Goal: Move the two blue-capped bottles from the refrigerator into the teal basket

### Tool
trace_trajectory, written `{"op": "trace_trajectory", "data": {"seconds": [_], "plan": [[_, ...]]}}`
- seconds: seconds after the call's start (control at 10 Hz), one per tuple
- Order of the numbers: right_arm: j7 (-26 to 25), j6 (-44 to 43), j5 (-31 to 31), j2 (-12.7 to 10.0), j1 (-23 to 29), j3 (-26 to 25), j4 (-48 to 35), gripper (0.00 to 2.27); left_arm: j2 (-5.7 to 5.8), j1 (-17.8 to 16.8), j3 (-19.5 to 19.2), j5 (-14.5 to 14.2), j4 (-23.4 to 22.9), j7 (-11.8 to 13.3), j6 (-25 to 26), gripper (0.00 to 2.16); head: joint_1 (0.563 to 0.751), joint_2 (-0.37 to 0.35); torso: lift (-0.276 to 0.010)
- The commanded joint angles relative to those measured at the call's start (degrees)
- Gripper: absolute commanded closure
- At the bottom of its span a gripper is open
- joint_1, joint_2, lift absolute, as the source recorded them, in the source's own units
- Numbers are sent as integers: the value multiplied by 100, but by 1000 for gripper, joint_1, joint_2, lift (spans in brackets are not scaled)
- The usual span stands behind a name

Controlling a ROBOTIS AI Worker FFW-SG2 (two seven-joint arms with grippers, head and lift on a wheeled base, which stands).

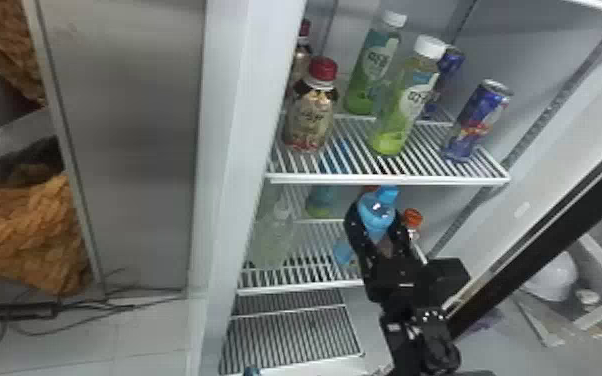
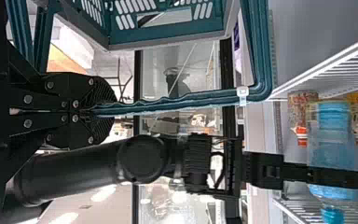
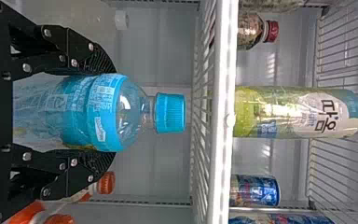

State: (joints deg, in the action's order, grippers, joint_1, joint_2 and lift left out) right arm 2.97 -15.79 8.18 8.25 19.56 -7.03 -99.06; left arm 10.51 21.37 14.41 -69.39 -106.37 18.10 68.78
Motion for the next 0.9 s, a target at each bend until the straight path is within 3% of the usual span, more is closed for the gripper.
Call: {"op": "trace_trajectory", "data": {"seconds": [0.0,0.3,0.8], "plan": [[10,60,35,-7,350,0,-366,657,-5,0,0,5,-1,0,-2,1136,695,-350,-138],[160,468,228,-7,1278,-26,-1477,657,-5,28,-17,-4,-1,0,-2,1136,695,-350,-138],[370,1143,527,-16,2361,-123,-2701,656,3,28,-26,-4,-1,9,-16,1136,695,-350,-138]]}}
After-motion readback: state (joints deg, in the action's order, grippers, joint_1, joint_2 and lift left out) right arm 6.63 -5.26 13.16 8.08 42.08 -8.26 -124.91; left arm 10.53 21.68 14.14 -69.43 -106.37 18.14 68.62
